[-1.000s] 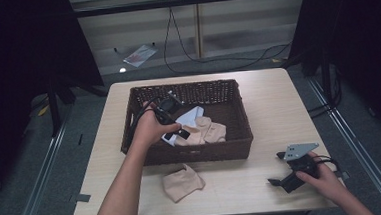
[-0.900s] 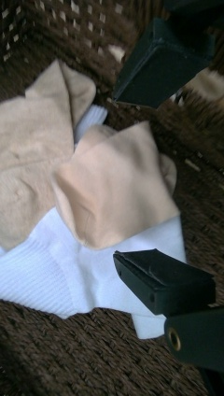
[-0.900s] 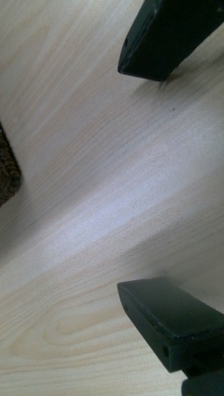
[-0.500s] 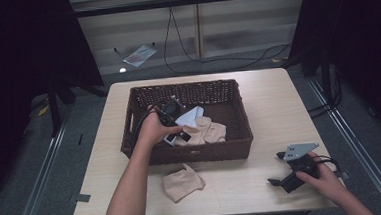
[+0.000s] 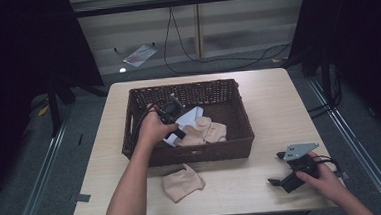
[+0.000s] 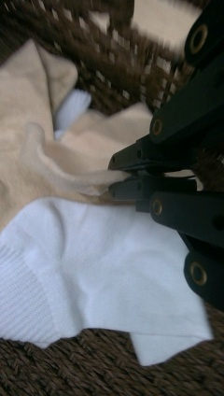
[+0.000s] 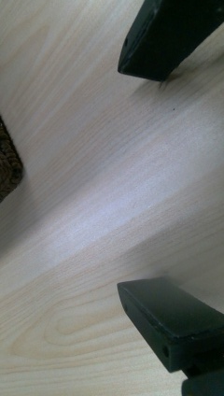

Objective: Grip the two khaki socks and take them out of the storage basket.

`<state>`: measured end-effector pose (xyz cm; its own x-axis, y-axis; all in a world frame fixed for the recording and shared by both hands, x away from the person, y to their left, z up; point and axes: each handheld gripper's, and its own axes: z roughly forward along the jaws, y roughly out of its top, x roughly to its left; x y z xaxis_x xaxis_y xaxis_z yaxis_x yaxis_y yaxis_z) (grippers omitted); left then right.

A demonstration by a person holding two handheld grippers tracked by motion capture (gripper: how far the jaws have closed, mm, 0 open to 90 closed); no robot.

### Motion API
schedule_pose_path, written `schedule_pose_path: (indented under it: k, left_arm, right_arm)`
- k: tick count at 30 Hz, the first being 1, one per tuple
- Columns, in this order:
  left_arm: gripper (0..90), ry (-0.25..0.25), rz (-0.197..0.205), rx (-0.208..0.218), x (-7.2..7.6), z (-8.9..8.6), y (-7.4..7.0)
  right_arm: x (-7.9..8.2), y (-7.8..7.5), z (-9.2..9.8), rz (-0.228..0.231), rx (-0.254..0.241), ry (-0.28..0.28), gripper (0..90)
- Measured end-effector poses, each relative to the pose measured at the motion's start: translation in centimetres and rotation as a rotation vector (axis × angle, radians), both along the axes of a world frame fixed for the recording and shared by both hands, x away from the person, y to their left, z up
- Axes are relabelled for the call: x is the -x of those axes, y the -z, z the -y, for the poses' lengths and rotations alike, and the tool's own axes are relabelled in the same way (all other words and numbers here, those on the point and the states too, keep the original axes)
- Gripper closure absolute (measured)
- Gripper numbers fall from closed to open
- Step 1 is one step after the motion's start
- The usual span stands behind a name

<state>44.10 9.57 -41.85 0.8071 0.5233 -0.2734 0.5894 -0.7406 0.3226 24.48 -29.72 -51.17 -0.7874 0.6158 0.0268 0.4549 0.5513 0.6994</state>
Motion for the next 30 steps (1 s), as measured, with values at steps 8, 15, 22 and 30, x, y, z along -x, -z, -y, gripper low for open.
schedule_pose_path:
  k: [8,15,22,30]
  left_arm:
    - [86.6,-0.017,0.008,0.012,0.4,-0.4,-3.8]
    - [86.7,-0.032,-0.005,0.022,0.7,-1.1,-6.6]
    - [86.6,-0.022,0.003,0.020,1.0,-1.8,-9.1]
    - [86.6,-0.034,-0.002,0.034,1.5,-2.3,-11.6]
  right_arm:
    - [0.0,0.0,0.0,0.003,0.000,-0.001,0.0]
    - [0.0,0.0,0.0,0.006,0.000,-0.004,0.0]
    - [0.0,0.0,0.0,0.009,0.000,-0.002,0.0]
    - [-0.1,0.0,0.0,0.009,0.001,-0.004,0.0]
